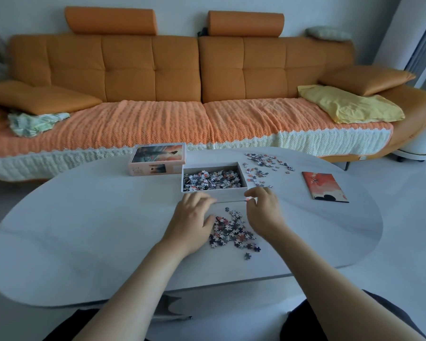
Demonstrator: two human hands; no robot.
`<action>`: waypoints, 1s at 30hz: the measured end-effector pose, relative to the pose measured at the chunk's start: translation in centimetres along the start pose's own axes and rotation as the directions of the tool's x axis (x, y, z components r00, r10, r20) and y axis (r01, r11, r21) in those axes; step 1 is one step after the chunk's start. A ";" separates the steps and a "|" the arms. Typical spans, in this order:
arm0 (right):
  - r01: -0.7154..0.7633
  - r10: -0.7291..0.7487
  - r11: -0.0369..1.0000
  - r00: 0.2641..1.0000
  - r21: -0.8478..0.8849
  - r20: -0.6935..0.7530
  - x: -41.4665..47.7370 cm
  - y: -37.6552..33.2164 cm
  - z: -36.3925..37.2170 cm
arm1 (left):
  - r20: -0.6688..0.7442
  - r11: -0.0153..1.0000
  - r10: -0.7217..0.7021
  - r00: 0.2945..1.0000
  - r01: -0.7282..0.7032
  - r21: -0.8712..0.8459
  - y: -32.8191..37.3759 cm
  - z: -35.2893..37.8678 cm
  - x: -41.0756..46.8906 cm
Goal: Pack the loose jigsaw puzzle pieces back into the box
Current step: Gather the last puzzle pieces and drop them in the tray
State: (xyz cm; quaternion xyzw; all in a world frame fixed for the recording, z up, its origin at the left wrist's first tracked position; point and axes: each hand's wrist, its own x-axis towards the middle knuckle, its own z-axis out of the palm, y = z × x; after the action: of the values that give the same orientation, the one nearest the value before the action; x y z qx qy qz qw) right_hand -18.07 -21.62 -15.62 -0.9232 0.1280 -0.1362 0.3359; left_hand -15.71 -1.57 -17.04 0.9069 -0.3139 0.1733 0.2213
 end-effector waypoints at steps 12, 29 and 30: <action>0.277 -0.206 0.912 0.947 -0.301 0.248 -1.7 1.5 -2.1 | 0.123 0.998 -0.014 0.992 0.007 0.055 -0.4 0.2 0.9; 0.441 -0.371 0.890 0.848 -0.116 0.378 -2.7 0.1 2.4 | 0.318 0.975 0.022 0.948 0.050 -0.216 1.2 0.2 -0.3; 0.449 -0.384 0.888 0.843 -0.098 0.378 -2.5 0.0 2.6 | 0.308 0.977 0.011 0.951 0.055 -0.207 0.8 0.0 -0.1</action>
State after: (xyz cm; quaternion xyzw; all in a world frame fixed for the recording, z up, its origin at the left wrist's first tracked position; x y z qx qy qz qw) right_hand -19.48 -19.24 -17.93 -0.9648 -0.1258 -0.0285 0.2293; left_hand -16.33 -2.03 -16.84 0.8972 -0.3511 -0.0072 0.2676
